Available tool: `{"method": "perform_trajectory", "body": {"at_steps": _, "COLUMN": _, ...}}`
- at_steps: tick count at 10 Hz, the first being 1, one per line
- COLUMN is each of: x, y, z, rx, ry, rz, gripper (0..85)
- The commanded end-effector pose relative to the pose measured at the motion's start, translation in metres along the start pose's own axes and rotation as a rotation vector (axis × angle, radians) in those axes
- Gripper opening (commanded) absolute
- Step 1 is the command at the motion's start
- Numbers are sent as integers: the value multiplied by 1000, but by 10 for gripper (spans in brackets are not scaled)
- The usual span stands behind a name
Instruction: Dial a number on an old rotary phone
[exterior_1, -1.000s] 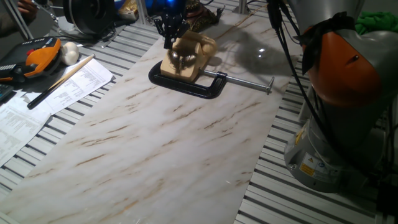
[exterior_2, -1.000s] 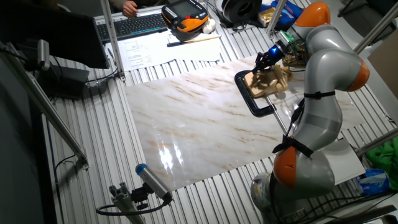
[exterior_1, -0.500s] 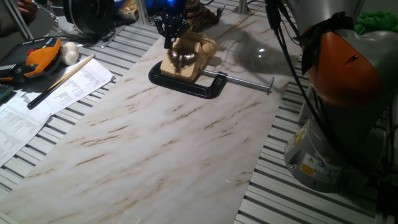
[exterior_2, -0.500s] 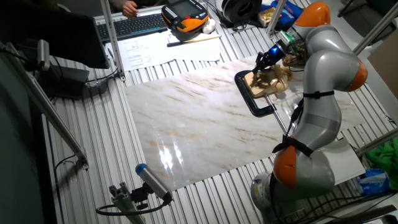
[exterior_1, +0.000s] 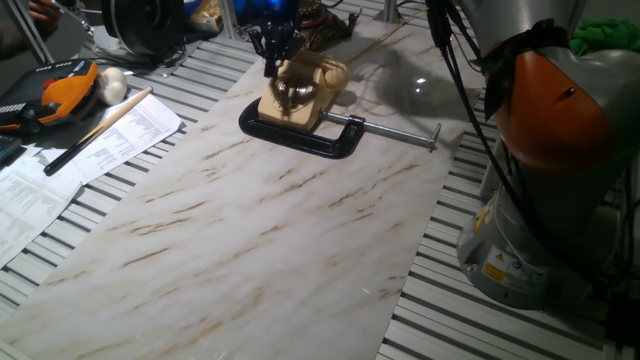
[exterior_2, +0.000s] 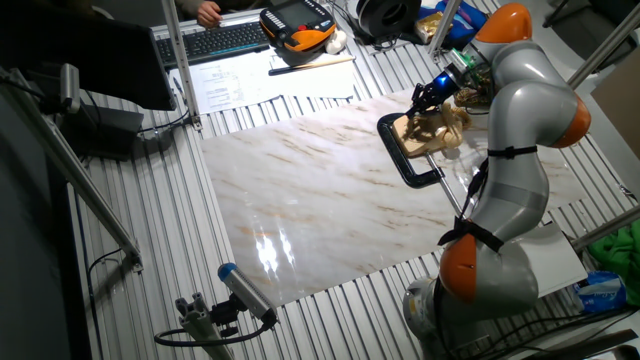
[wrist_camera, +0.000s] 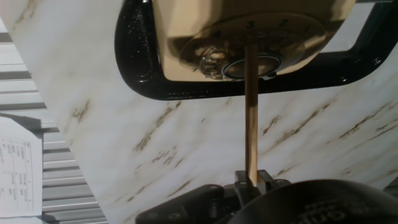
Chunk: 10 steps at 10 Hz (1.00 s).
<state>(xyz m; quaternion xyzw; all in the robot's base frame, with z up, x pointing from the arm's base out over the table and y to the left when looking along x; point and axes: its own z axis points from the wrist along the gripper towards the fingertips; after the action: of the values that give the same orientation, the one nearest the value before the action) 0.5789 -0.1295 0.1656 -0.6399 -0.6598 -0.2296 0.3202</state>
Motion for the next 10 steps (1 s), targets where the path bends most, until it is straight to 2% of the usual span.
{"method": "perform_trajectory", "body": {"at_steps": 1, "x": 0, "y": -1, "z": 0, "rx": -3, "ry": 6, "rz": 8, "gripper": 0}}
{"method": "perform_trajectory", "body": {"at_steps": 5, "x": 3, "y": -4, "z": 1, "rx": -10, "ry": 14, "rz": 11, "gripper": 0}}
{"method": "perform_trajectory", "body": {"at_steps": 8, "x": -5, "y": -6, "z": 0, "rx": -6, "ry": 43, "rz": 5, "gripper": 0}}
{"method": "perform_trajectory", "body": {"at_steps": 10, "x": -7, "y": -8, "z": -1, "rx": -7, "ry": 47, "rz": 6, "gripper": 0}}
